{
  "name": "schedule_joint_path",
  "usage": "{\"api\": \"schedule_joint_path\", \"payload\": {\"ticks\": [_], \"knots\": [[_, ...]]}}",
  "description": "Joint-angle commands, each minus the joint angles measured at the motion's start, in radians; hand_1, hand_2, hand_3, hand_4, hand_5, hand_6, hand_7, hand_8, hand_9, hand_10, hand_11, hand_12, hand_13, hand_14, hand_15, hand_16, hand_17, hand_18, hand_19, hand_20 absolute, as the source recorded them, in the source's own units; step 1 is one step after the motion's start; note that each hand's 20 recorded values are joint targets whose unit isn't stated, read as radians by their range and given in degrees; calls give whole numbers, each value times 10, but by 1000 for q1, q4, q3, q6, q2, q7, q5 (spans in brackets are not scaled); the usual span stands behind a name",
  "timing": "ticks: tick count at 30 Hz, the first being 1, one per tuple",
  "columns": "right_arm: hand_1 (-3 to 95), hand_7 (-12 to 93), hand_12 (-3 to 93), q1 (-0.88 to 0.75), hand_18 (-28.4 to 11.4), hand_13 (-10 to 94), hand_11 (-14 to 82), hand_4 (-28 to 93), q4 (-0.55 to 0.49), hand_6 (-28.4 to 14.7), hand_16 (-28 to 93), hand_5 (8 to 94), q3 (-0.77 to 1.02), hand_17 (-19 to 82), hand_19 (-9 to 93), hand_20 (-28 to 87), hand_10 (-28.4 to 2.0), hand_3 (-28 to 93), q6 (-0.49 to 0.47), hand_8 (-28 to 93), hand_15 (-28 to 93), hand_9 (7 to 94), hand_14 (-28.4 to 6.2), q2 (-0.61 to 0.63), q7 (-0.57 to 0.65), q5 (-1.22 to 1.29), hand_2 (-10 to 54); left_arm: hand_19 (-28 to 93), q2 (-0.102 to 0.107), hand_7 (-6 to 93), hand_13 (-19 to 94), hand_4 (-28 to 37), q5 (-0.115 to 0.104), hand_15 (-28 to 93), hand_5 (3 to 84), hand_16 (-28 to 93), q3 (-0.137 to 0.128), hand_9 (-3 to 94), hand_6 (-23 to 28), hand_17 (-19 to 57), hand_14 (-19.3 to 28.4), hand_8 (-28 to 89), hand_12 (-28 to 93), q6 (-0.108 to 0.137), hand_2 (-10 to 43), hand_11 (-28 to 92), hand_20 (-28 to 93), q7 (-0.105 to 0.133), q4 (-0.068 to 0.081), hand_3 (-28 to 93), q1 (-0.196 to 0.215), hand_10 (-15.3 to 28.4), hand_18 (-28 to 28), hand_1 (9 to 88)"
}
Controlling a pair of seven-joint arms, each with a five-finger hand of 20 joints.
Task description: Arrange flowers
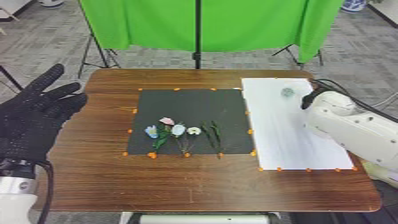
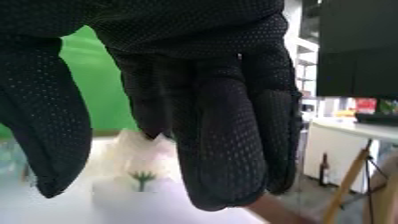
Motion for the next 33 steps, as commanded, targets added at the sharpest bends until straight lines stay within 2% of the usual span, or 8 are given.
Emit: {"api": "schedule_joint_path", "payload": {"ticks": [1, 4, 5, 10, 15, 23, 24, 33], "knots": [[331, 131, 146, 17, -196, 728, 219, -256, -9, 30, 149, 424, -98, 425, 909, -122, -164, 760, 27, -124, 609, 682, -97, 10, -68, -77, -60, 616, -4, 166, 268, -219, -4, 621, 331, -115, 4, 341, 80, -52, 284, -102, 128, -5, 63, 316, 273, 15, 2, 785, 26, 213, 263, 235], [345, 143, 146, 25, -195, 727, 210, -262, 3, 36, 148, 459, -120, 425, 906, -124, -155, 763, 43, -130, 606, 684, -95, -1, -80, -113, -67, 616, -3, 166, 268, -219, -3, 621, 330, -115, 7, 341, 80, -52, 284, -102, 128, -6, 62, 317, 273, 21, 2, 785, 23, 213, 263, 235], [369, 152, 145, 42, -187, 729, 201, -271, 6, 38, 146, 527, -149, 427, 896, -129, -138, 768, 55, -138, 593, 693, -90, -1, -82, -121, -82, 616, -1, 167, 268, -219, -5, 621, 330, -115, 8, 341, 80, -52, 284, -102, 127, -1, 62, 316, 273, 28, 1, 785, 27, 213, 263, 236], [443, 167, 146, 59, -167, 768, 186, -281, 27, 39, 155, 663, -224, 436, 879, -130, -101, 752, 143, -96, 531, 748, -63, -2, -77, -215, -95, 615, -5, 167, 268, -219, -6, 621, 329, -115, 10, 341, 80, -52, 284, -102, 127, 4, 62, 316, 273, 26, 1, 785, 26, 213, 263, 236], [532, 211, 285, 78, -146, 848, 114, -283, 4, 35, 200, 817, -276, 454, 908, -108, -63, 700, 250, 4, 495, 902, -24, 3, -85, -287, -95, 615, -10, 167, 268, -219, -5, 621, 329, -115, 4, 341, 80, -52, 284, -102, 127, 5, 62, 318, 273, 28, -2, 786, 34, 213, 263, 235], [541, 219, 320, 146, -151, 866, 132, -283, -88, 25, 213, 836, -302, 450, 928, -60, -58, 720, 403, 21, 521, 932, -19, -37, -117, -378, -95, 615, -9, 166, 268, -219, -5, 621, 330, -115, 2, 341, 80, -52, 284, -102, 126, 5, 62, 318, 273, 39, -6, 786, 45, 213, 263, 235], [542, 216, 320, 152, -152, 868, 136, -283, -105, 24, 213, 839, -299, 450, 930, -50, -57, 721, 414, 20, 523, 934, -19, -43, -129, -379, -95, 615, -10, 167, 268, -218, -4, 621, 330, -115, 4, 341, 80, -52, 284, -102, 127, 7, 62, 318, 273, 34, -6, 786, 41, 213, 263, 235], [542, 211, 320, 201, -155, 873, 146, -283, -177, 21, 216, 843, -304, 446, 932, -26, -59, 725, 438, 26, 530, 937, -17, -189, -208, -372, -95, 615, -10, 166, 267, -220, -4, 620, 330, -116, -6, 341, 80, -52, 284, -102, 126, 12, 63, 316, 273, 30, -10, 785, 44, 214, 263, 236]]}}
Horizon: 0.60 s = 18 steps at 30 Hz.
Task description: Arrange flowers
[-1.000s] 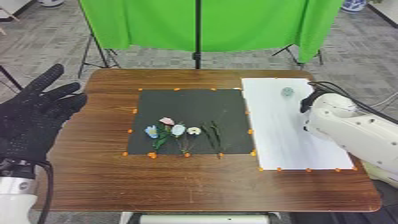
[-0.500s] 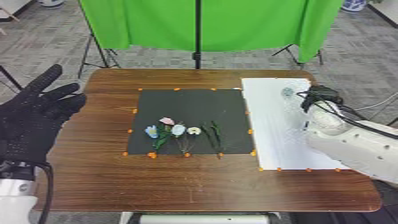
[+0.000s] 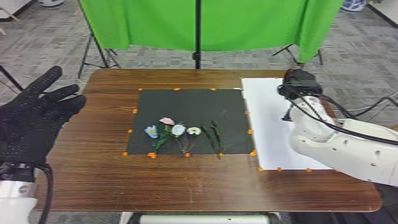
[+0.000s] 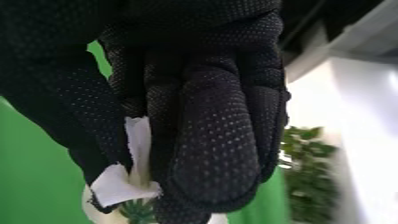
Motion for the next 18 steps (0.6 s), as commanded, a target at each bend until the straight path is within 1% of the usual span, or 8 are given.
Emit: {"api": "schedule_joint_path", "payload": {"ticks": [1, 3, 5, 6, 9, 11, 14, 18], "knots": [[543, 211, 320, 46, -155, 872, 146, -283, -59, 20, 216, 843, 31, 446, 932, -25, -59, 724, -4, 27, 531, 937, -17, -173, -78, -7, -95, 615, -7, 167, 267, -220, -3, 620, 330, -116, -10, 341, 80, -52, 284, -102, 127, 10, 63, 316, 273, -4, -7, 785, 20, 214, 263, 236], [542, 209, 319, 77, -155, 871, 147, -283, -63, 20, 217, 842, -16, 445, 932, -21, -59, 724, -1, 28, 533, 937, -17, -207, -85, 9, -95, 615, -6, 167, 267, -220, -2, 620, 330, -115, -10, 341, 80, -52, 284, -103, 127, 10, 63, 316, 273, -8, -7, 784, 14, 214, 263, 237], [543, 208, 318, 92, -155, 871, 148, -283, -59, 20, 217, 842, -48, 444, 932, -19, -59, 722, -2, 28, 534, 937, -17, -244, -91, 1, -95, 616, -7, 167, 267, -219, -1, 620, 330, -115, -19, 341, 80, -52, 284, -103, 128, 9, 63, 317, 273, -8, -11, 785, 22, 213, 263, 236], [543, 208, 318, 98, -155, 870, 149, -283, -59, 21, 217, 842, -59, 444, 932, -18, -59, 722, -3, 30, 535, 937, -17, -260, -91, 8, -95, 616, -6, 167, 268, -219, -1, 620, 330, -115, -19, 341, 80, -52, 284, -103, 128, 10, 64, 317, 273, -9, -10, 784, 18, 213, 263, 236], [541, 208, 318, 102, -156, 871, 151, -283, -52, 21, 217, 842, -84, 442, 932, -14, -58, 723, -12, 31, 535, 937, -17, -308, -94, 12, -95, 616, -4, 167, 268, -218, -2, 621, 330, -115, -22, 341, 80, -52, 284, -103, 128, 12, 63, 317, 273, -1, -12, 785, 25, 212, 263, 235], [541, 207, 318, 97, -156, 870, 151, -283, -47, 23, 217, 842, -92, 441, 932, -11, -58, 723, -16, 30, 536, 937, -17, -336, -93, 24, -95, 616, 3, 167, 269, -218, -7, 621, 331, -115, -24, 341, 80, -52, 284, -103, 127, 11, 63, 316, 273, 8, -11, 785, 28, 213, 263, 236], [540, 208, 317, 90, -156, 870, 152, -283, -33, 24, 216, 842, -108, 439, 932, -7, -59, 724, -28, 30, 536, 937, -16, -375, -93, 31, -95, 616, 7, 166, 269, -219, -8, 620, 331, -115, -24, 341, 81, -52, 284, -103, 127, 10, 64, 316, 273, 12, -9, 784, 24, 213, 263, 236], [537, 207, 316, 70, -155, 870, 154, -283, -18, 26, 217, 840, -117, 437, 932, -4, -59, 722, -40, 28, 537, 937, -16, -410, -76, 50, -95, 616, 17, 166, 268, -219, -7, 621, 331, -115, -20, 341, 81, -52, 284, -102, 128, -2, 64, 317, 273, 3, 0, 784, 4, 213, 263, 235]]}}
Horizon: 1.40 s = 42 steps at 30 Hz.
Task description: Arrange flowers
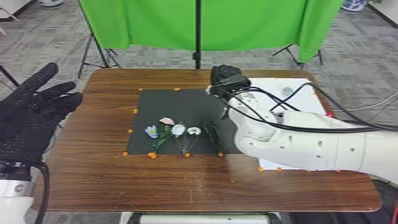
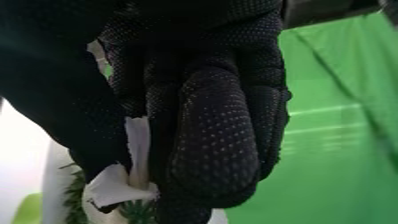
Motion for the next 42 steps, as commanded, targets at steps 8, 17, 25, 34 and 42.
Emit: {"api": "schedule_joint_path", "payload": {"ticks": [8, 17, 25, 34, 42], "knots": [[530, 206, 312, -51, -155, 866, 162, -283, 18, 28, 218, 832, -36, 430, 932, 0, -62, 723, -56, 27, 540, 933, -18, -105, 28, 26, -95, 616, 18, 165, 268, -218, 1, 620, 332, -115, 2, 342, 81, -52, 284, -102, 127, -23, 64, 316, 273, -26, 19, 784, -35, 213, 263, 235], [528, 208, 304, -59, -156, 860, 173, -283, 35, 30, 217, 826, -30, 426, 932, 1, -66, 719, -60, 22, 545, 928, -20, -90, 60, 28, -95, 616, 20, 165, 269, -220, 2, 621, 332, -115, 8, 342, 81, -52, 284, -102, 127, -32, 63, 317, 273, -48, 29, 786, -60, 213, 263, 235], [526, 206, 299, -74, -157, 855, 179, -283, 38, 29, 215, 819, -30, 421, 931, 2, -66, 720, -74, 17, 547, 923, -21, -82, 68, 38, -95, 616, 19, 165, 268, -221, 5, 621, 332, -116, 11, 342, 81, -52, 284, -102, 127, -38, 63, 315, 273, -53, 31, 786, -64, 214, 263, 236], [496, 188, 289, -67, -163, 832, 179, -283, 31, 11, 206, 753, -40, 407, 926, 1, -76, 732, -71, -12, 563, 890, -31, -89, 70, 32, -95, 616, 21, 166, 268, -220, 3, 621, 332, -116, 13, 341, 81, -52, 284, -102, 127, -32, 64, 316, 273, -41, 32, 783, -64, 213, 263, 236], [419, 167, 232, -50, -169, 819, 246, -283, 28, 10, 196, 667, -50, 401, 926, -1, -92, 778, -62, -125, 573, 847, -37, -89, 63, 29, -95, 617, 15, 166, 269, -219, 6, 622, 333, -116, 17, 343, 82, -52, 284, -102, 127, -31, 65, 317, 273, -41, 32, 783, -63, 214, 263, 236]]}}
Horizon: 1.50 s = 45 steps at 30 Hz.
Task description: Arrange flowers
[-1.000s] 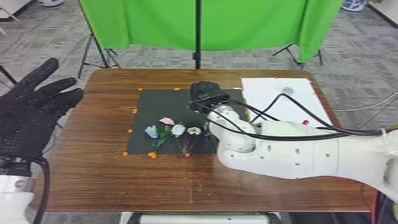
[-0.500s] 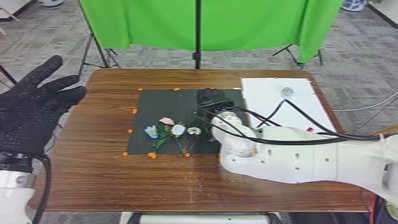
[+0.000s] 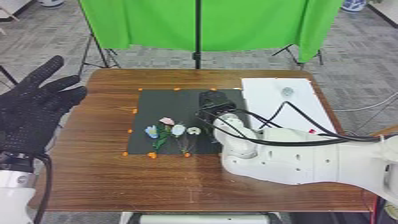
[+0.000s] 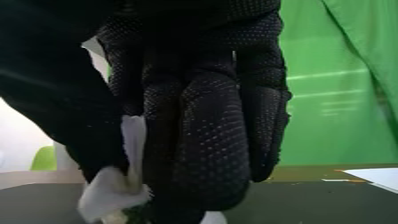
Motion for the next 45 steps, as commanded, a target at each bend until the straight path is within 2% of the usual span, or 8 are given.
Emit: {"api": "schedule_joint_path", "payload": {"ticks": [1, 2, 15, 26, 30, 33, 39, 45], "knots": [[414, 166, 229, 23, -169, 817, 251, -283, -6, 9, 196, 659, -6, 400, 926, -1, -93, 781, 6, -127, 575, 844, -38, -2, 1, -17, -95, 617, -9, 165, 269, -219, 2, 622, 333, -116, 5, 343, 82, -52, 284, -102, 127, -2, 65, 318, 273, 0, 6, 783, 9, 214, 263, 236], [408, 165, 224, 33, -170, 816, 256, -283, -6, 8, 196, 652, -14, 399, 925, -1, -96, 784, 4, -128, 576, 840, -39, -3, 0, -16, -95, 617, -2, 165, 269, -219, -3, 622, 333, -116, 8, 343, 82, -52, 284, -102, 127, 7, 65, 318, 273, 6, 5, 783, 9, 214, 263, 236], [390, 156, 191, -2, -180, 805, 282, -283, -43, 2, 192, 622, 45, 390, 924, 3, -101, 799, -104, -127, 587, 827, -46, 19, -32, 9, -95, 617, -11, 164, 269, -219, 2, 622, 333, -116, 5, 343, 83, -52, 284, -101, 126, 10, 65, 318, 272, 0, 4, 783, 15, 214, 263, 235], [368, 143, 179, 10, -191, 799, 294, -280, -61, -6, 194, 595, 52, 389, 922, 10, -106, 784, -138, -122, 597, 811, -51, 21, -41, -4, -95, 617, 13, 165, 270, -220, -18, 622, 333, -116, 4, 343, 83, -52, 284, -102, 126, 27, 66, 318, 272, 20, 1, 782, 31, 214, 263, 237], [358, 138, 177, 4, -195, 793, 295, -273, -61, -8, 195, 587, 65, 384, 920, 14, -107, 782, -156, -119, 603, 804, -54, 31, -39, -6, -95, 618, 11, 166, 270, -219, -16, 622, 333, -116, 4, 343, 83, -52, 284, -102, 126, 28, 66, 317, 272, 16, 0, 781, 35, 215, 263, 237], [356, 136, 176, 19, -197, 791, 296, -270, -64, -10, 195, 583, 55, 383, 920, 19, -109, 786, -151, -118, 606, 801, -56, 32, -37, 11, -95, 618, 11, 166, 270, -219, -20, 623, 333, -116, -3, 343, 83, -51, 284, -102, 127, 32, 66, 318, 272, 27, -3, 781, 52, 215, 263, 238], [348, 131, 175, 13, -200, 787, 296, -264, -67, -13, 191, 575, 65, 380, 918, 25, -113, 786, -162, -116, 610, 799, -59, 37, -38, 6, -95, 618, 9, 166, 270, -219, -17, 622, 333, -116, 1, 343, 83, -51, 284, -102, 126, 28, 65, 317, 272, 10, 1, 783, 36, 215, 263, 236], [343, 130, 174, -2, -204, 785, 296, -262, -99, -15, 189, 568, 92, 377, 915, 32, -117, 787, -173, -115, 613, 796, -60, 53, -35, 40, -95, 618, 11, 166, 270, -219, -24, 622, 333, -117, -10, 343, 82, -52, 284, -102, 126, 33, 65, 317, 271, 16, -1, 783, 59, 215, 263, 236]]}}
